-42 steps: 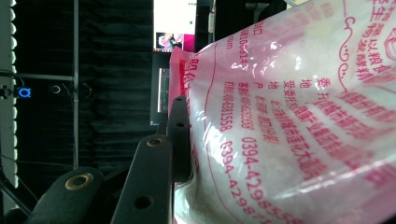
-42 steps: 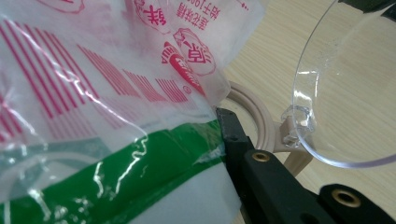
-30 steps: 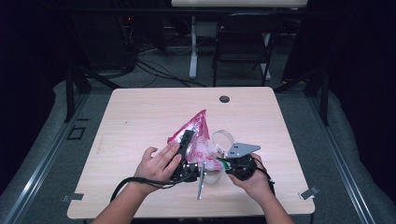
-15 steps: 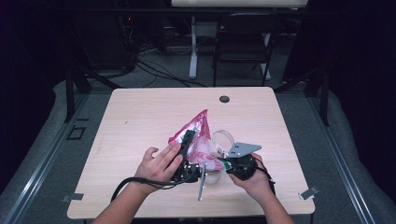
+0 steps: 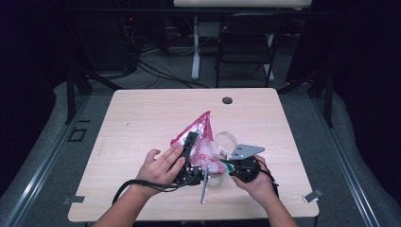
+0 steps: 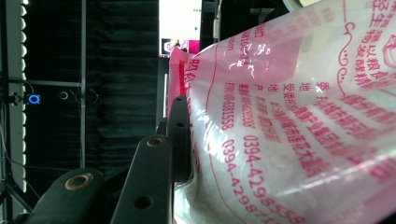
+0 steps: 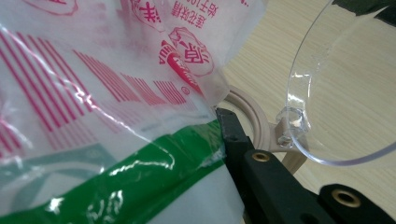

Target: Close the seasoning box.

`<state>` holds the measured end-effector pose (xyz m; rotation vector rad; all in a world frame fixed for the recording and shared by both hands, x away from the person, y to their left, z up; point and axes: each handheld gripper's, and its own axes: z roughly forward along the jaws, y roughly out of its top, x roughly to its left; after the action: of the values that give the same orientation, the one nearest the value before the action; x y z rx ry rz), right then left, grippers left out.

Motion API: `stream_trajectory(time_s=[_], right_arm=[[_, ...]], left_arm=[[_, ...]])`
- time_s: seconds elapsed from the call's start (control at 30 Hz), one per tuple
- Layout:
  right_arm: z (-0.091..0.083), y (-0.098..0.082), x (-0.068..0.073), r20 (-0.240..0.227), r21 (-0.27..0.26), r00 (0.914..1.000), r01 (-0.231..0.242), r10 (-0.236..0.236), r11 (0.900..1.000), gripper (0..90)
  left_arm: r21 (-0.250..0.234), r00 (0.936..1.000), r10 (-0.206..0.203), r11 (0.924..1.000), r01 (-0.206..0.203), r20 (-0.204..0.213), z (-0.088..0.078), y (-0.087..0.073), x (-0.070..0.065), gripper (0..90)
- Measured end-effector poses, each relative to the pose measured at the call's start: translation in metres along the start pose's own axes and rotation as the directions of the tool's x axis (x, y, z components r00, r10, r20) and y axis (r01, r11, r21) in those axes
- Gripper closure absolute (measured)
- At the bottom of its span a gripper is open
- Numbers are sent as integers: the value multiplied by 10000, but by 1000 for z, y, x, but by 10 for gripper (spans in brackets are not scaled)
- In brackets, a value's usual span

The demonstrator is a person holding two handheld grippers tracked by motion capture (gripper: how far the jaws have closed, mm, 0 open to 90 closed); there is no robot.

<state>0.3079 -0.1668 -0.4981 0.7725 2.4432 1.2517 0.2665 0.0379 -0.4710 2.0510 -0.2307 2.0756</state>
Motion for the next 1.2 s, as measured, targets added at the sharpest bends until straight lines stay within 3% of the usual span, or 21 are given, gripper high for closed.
stream_trajectory(time_s=[0.7,0.73,1.2], right_arm=[[1,-1,0,11,117,10000,16,-16,9999,900],[1,-2,-1,22,115,10000,10,-11,9999,900],[0,-3,0,92,117,10000,-34,33,9999,900]], left_arm=[[80,9996,-8,10000,6,296,2,-1,-2,701],[240,9990,-71,9997,60,451,2,-1,-3,701],[168,9991,-61,9998,54,417,2,-2,-4,701]])
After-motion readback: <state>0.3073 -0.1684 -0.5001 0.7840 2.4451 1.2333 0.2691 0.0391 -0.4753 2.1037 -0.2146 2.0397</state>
